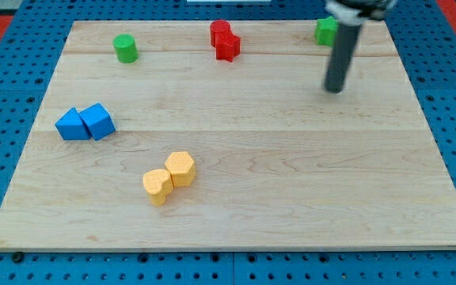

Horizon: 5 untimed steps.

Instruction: Move the green star towards the top center of the board

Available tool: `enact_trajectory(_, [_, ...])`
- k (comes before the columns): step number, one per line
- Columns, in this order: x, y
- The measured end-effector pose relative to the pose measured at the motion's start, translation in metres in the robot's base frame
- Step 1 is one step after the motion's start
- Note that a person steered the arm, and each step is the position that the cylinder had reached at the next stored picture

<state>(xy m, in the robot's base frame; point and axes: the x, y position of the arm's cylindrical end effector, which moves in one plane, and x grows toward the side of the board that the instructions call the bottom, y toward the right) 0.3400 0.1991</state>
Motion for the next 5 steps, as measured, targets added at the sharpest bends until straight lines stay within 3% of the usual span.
enact_trajectory(1, [-0.056, 0.072])
enact_trajectory(2, [-0.118, 0.066])
enact_trajectory(3, [-0.145, 0.030])
enact_trajectory(5, [-0.102, -0.036])
